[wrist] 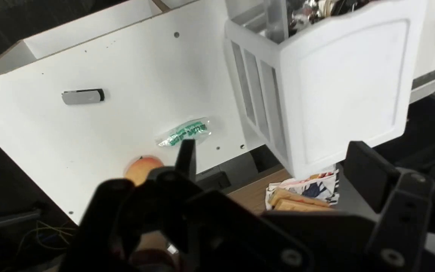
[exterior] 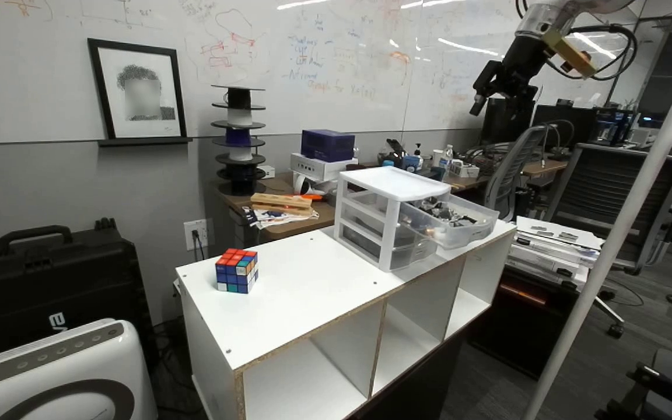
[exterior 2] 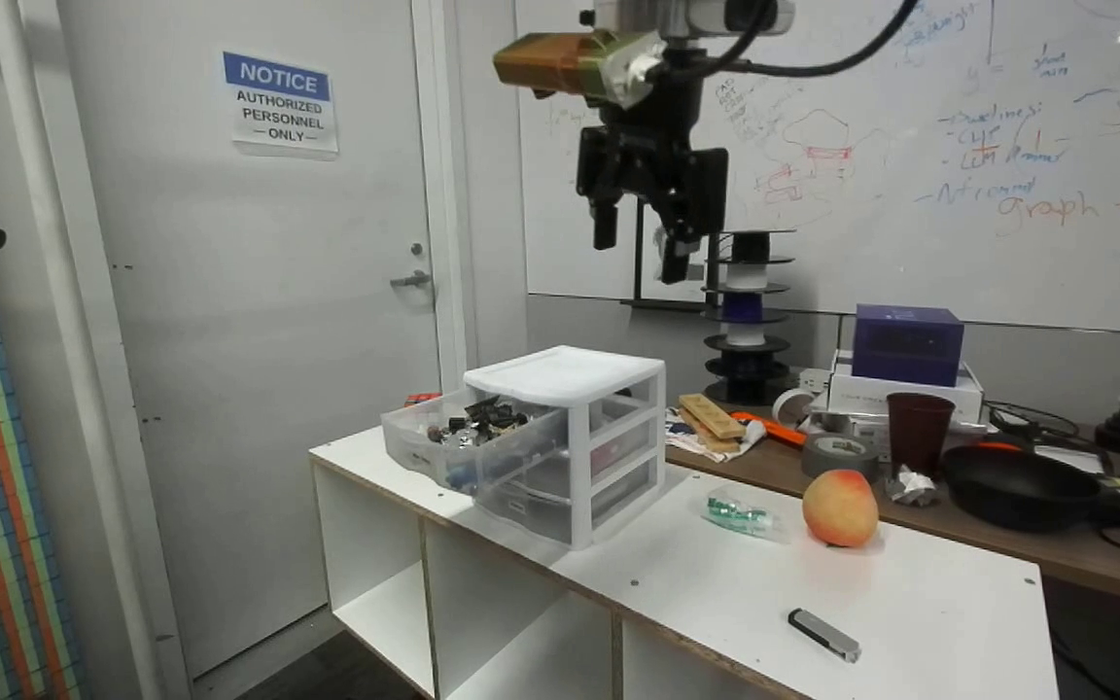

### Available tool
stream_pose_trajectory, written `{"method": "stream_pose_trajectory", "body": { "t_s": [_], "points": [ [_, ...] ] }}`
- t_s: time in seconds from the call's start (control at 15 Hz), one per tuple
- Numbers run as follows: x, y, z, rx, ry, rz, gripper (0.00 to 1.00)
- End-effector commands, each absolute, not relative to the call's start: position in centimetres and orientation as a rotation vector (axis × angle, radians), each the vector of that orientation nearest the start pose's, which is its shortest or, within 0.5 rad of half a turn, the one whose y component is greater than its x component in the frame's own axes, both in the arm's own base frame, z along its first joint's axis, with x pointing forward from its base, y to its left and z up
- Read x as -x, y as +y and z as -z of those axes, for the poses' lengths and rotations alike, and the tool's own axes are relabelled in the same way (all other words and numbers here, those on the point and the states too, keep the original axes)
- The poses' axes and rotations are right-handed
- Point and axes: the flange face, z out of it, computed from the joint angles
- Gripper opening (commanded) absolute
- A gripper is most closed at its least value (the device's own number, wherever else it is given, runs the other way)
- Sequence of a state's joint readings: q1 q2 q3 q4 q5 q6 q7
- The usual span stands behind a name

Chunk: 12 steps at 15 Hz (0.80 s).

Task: Pick up two objects from the table, put them in the open drawer and close it

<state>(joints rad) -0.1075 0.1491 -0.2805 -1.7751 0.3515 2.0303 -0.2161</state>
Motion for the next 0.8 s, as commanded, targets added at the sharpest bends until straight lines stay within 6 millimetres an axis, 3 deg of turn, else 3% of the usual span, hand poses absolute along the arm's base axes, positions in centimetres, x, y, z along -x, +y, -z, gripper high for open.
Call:
{"method": "stream_pose_trajectory", "body": {
  "t_s": [0.0, 0.4, 0.73],
  "points": [
    [-64.0, -23.4, -46.6, 2.761, 0.716, 0.278, 1.0],
    [-70.6, -26.0, -40.5, 2.671, 1.065, 0.262, 1.0],
    [-74.3, -25.8, -34.0, 2.627, 1.2, 0.184, 1.0]
  ]
}}
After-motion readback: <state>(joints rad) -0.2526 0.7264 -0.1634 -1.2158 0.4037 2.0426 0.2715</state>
